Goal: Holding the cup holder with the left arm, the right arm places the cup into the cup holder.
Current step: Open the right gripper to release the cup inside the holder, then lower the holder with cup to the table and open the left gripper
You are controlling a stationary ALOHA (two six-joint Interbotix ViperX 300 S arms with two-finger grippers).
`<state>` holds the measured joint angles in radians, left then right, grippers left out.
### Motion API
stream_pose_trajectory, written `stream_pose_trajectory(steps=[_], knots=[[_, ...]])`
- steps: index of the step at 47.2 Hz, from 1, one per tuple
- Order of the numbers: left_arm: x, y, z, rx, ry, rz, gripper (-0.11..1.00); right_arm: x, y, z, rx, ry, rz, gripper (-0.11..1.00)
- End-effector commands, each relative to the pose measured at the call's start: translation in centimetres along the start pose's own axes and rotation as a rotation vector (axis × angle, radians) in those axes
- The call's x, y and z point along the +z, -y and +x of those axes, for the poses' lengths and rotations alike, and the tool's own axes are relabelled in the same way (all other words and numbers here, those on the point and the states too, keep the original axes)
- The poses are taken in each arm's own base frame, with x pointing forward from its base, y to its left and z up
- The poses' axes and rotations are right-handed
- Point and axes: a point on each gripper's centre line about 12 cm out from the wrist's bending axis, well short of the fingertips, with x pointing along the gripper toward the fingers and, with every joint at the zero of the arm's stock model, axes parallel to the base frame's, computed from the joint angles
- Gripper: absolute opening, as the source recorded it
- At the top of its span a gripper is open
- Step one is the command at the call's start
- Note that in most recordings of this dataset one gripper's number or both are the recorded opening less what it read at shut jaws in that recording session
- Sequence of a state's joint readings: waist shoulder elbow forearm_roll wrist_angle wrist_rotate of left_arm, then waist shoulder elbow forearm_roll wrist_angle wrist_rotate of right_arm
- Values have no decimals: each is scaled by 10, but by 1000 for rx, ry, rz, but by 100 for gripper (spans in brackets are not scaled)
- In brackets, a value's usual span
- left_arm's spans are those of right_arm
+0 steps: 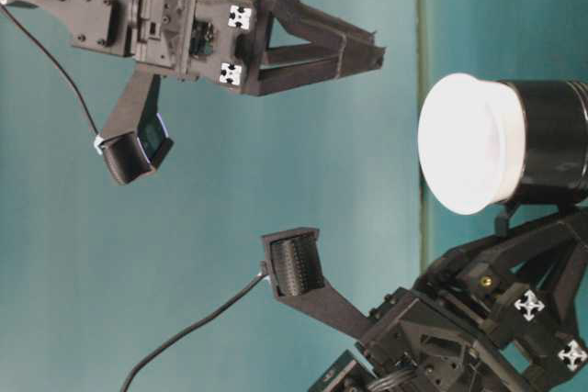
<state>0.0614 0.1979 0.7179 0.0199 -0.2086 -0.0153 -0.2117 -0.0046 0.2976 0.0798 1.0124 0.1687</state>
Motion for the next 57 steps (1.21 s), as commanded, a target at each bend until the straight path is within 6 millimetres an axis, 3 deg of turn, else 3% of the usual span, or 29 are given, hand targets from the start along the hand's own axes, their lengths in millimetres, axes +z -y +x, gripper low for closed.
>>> stream_pose_trajectory(steps=[1, 7, 11, 33, 57], knots=[[15, 1, -4, -1, 44, 4, 57, 1, -4, -29, 20, 78, 2, 78], [17, 1, -4, -1, 51, 4, 78, 0, -4, -28, 21, 75, 3, 78], [19, 1, -4, -1, 54, 6, 85, 0, -5, -28, 22, 76, 2, 78], [19, 1, -5, -1, 55, 7, 86, 0, -7, -28, 26, 80, -1, 78], [25, 0, -25, 1, 6, 4, 86, 1, -11, -33, 32, 95, -16, 78]])
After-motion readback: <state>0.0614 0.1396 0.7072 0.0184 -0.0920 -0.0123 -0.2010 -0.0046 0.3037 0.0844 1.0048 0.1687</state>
